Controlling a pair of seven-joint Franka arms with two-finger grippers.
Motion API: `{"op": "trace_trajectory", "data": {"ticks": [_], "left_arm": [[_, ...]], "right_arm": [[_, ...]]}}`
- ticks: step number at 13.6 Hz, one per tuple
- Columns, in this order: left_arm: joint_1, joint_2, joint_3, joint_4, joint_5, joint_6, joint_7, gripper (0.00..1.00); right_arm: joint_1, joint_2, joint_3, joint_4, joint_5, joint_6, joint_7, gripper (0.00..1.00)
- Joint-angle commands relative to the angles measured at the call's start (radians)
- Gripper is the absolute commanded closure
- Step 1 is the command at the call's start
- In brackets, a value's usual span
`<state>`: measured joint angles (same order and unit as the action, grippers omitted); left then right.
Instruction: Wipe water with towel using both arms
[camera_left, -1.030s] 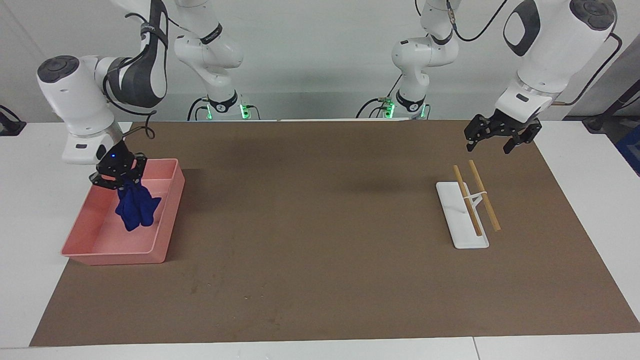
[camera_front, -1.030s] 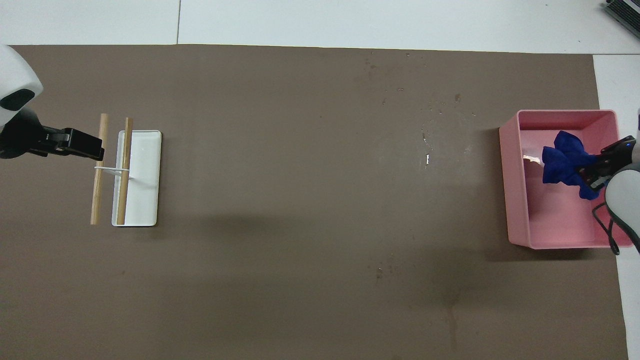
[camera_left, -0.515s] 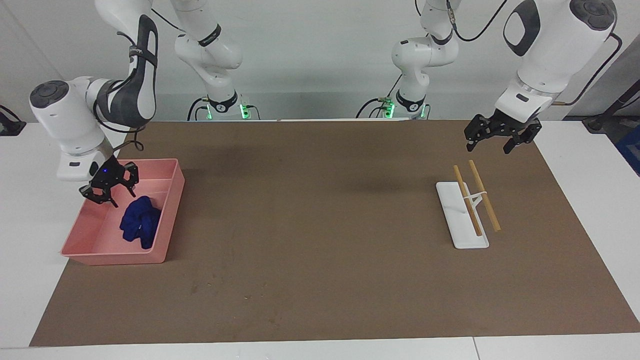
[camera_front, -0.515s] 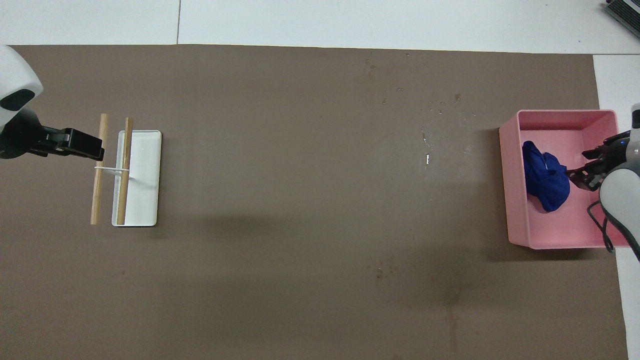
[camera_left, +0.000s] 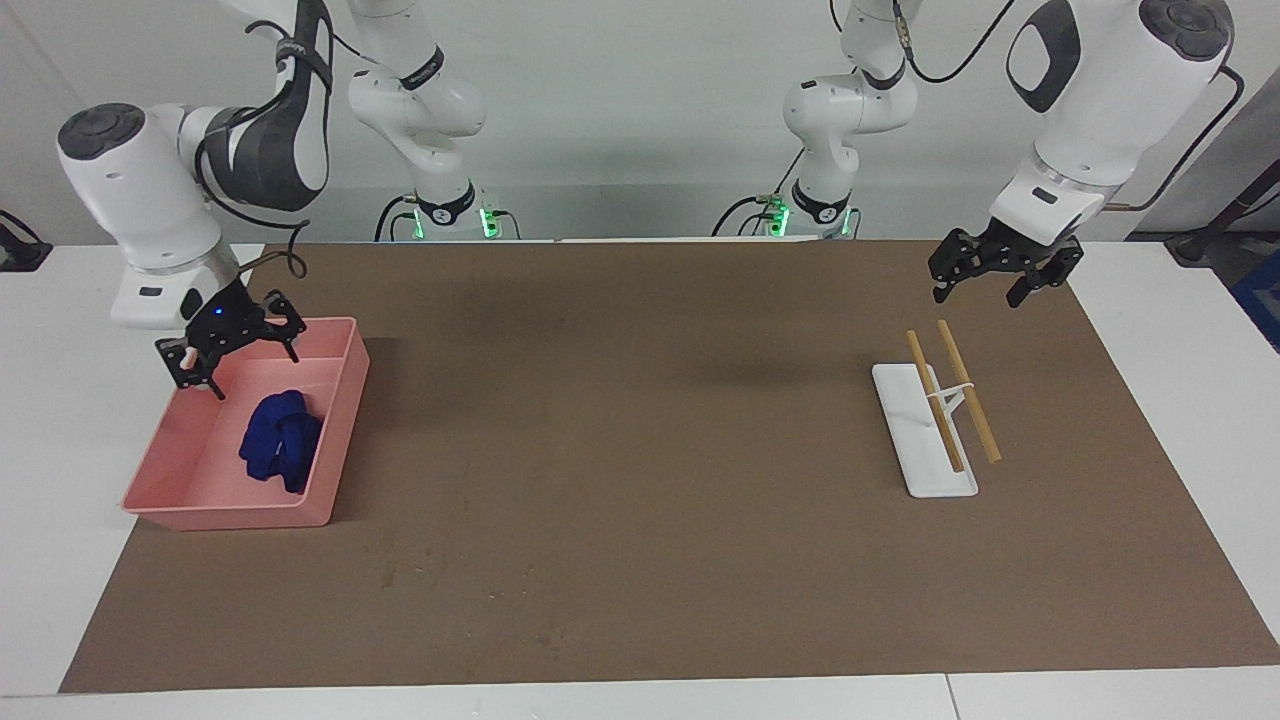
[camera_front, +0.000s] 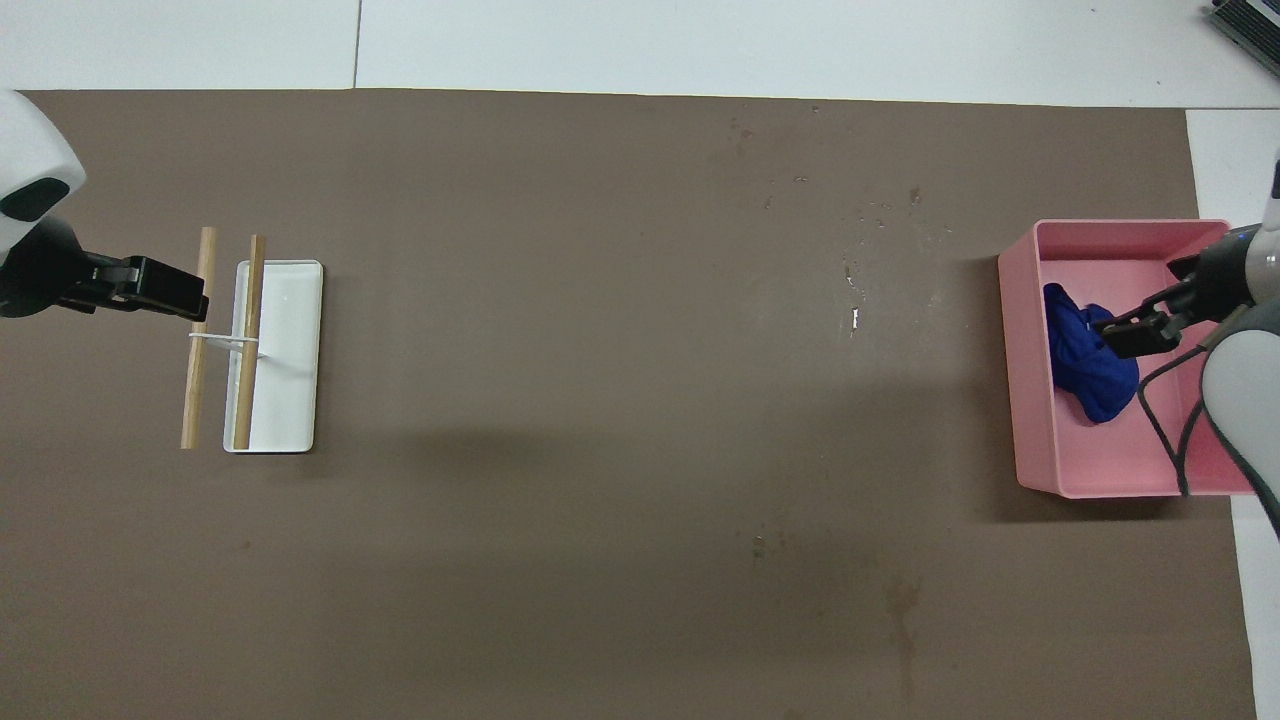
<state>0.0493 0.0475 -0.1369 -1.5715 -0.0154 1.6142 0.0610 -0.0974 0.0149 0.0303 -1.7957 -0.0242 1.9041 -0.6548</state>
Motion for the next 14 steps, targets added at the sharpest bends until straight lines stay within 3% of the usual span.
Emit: {"op": "trace_trajectory", "data": {"ticks": [1, 7, 10, 14], "left_arm": [[-0.003, -0.018, 0.006, -0.025, -0.006, 0.015, 0.008, 0.0], [-0.002, -0.018, 0.006, -0.025, -0.006, 0.015, 0.008, 0.0], [-0.002, -0.018, 0.006, -0.025, -0.006, 0.015, 0.008, 0.0], [-0.002, -0.018, 0.006, -0.025, -0.006, 0.015, 0.008, 0.0]], "right_arm": [[0.066, -0.001, -0.001, 0.082, 0.01, -0.135, 0.212, 0.0], [0.133, -0.029, 0.071, 0.128, 0.049, -0.194, 0.587, 0.0], [0.137, 0.0, 0.08, 0.212, 0.038, -0.244, 0.607, 0.0], [0.131, 0.0, 0.083, 0.202, 0.049, -0.243, 0.606, 0.0]]}}
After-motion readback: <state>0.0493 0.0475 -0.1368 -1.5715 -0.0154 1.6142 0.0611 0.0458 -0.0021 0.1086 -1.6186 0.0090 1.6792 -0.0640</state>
